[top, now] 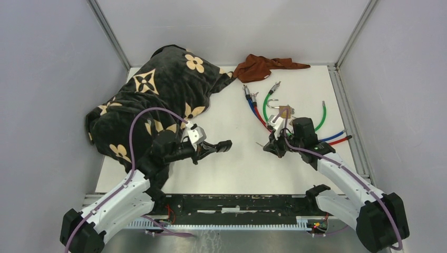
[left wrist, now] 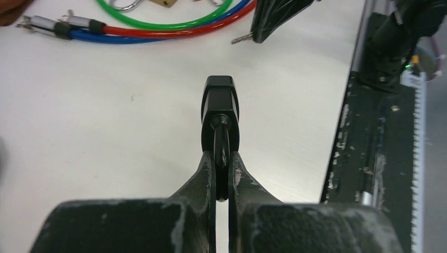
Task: Lock with the key
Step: Place the lock at the center of the board.
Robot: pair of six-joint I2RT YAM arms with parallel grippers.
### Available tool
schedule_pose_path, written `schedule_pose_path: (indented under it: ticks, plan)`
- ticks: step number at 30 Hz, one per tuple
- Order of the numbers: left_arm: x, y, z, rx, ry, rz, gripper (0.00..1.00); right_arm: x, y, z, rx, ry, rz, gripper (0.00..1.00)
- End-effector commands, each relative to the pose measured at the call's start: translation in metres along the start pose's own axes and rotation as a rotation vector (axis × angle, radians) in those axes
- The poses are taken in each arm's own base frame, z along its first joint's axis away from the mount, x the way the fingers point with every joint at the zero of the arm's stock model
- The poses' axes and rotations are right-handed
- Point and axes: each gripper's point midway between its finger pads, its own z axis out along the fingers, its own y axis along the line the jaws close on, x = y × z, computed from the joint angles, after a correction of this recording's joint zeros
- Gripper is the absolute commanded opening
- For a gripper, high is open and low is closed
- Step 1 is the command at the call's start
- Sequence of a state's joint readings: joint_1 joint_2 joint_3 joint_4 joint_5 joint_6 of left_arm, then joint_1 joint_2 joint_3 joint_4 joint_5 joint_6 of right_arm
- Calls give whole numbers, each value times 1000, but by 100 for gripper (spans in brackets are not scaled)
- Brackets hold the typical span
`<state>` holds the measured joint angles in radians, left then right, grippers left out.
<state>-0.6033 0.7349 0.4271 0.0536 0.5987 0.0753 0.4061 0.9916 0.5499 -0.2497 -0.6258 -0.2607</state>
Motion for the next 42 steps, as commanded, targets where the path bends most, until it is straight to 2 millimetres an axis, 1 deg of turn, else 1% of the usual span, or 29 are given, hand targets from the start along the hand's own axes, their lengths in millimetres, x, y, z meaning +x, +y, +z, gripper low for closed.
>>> schedule_pose_path:
  ticks: [1, 3, 4, 5, 7, 10, 12, 15, 18, 20, 21, 22, 24, 26, 28, 29, 31, 32, 34, 35, 36, 37, 39, 41, 42]
  plan:
    - [-10, 49, -6, -221, 41, 192, 2, -9, -43, -7, 246, -68, 164, 0]
    - [9, 76, -8, -355, 119, 244, 2, -14, -49, -3, 278, -94, 255, 0]
    - [16, 90, -12, -433, 163, 298, 2, -16, -51, -1, 287, -112, 296, 0]
    - [23, 99, -15, -475, 207, 352, 2, -22, -52, 1, 291, -148, 328, 0]
    - [31, 110, -16, -523, 282, 444, 2, -30, -53, 3, 301, -208, 378, 0]
    - [37, 113, -10, -516, 352, 554, 2, -35, -53, 7, 333, -241, 432, 0]
    - [46, 110, -4, -492, 393, 644, 2, -35, -50, 11, 339, -241, 450, 0]
    - [68, 101, 1, -415, 474, 730, 2, -34, -41, 21, 330, -228, 469, 0]
    - [82, 86, 6, -347, 517, 708, 10, -36, -27, 32, 314, -215, 493, 0]
    - [92, 72, 9, -289, 538, 662, 14, -36, -20, 38, 309, -218, 553, 0]
    - [94, 65, 13, -264, 532, 637, 17, -34, -17, 42, 309, -219, 602, 0]
    - [101, 56, 13, -226, 549, 613, 20, -34, -12, 46, 294, -224, 636, 0]
    - [105, 42, 17, -178, 531, 585, 29, -31, -2, 54, 264, -226, 742, 0]
    - [105, 31, 20, -148, 504, 547, 39, -34, 7, 64, 230, -228, 836, 0]
    - [105, 16, 22, -86, 476, 486, 47, -39, 12, 72, 216, -235, 896, 0]
    - [104, 9, 23, -59, 459, 457, 50, -40, 14, 76, 212, -240, 925, 0]
    - [99, -5, 23, -21, 416, 393, 56, -36, 17, 84, 216, -240, 1011, 0]
    - [95, -16, 23, 25, 386, 360, 58, -33, 18, 88, 221, -237, 1061, 0]
    - [82, -33, 23, 96, 311, 331, 62, -30, 22, 97, 220, -230, 1117, 0]
    - [71, -38, 23, 113, 260, 310, 64, -31, 24, 102, 218, -221, 1116, 0]
    - [64, -39, 22, 116, 224, 293, 65, -35, 26, 108, 215, -210, 1099, 0]
    - [49, -32, 23, 76, 163, 268, 66, -35, 26, 115, 223, -187, 1084, 0]
    - [21, -9, 20, -55, 55, 164, 67, -36, 31, 126, 221, -159, 1093, 0]
    - [-5, 20, 10, -211, -68, 29, 69, -31, 36, 134, 221, -145, 1120, 0]
    - [-21, 34, 0, -294, -151, -35, 70, -27, 38, 137, 231, -135, 1134, 0]
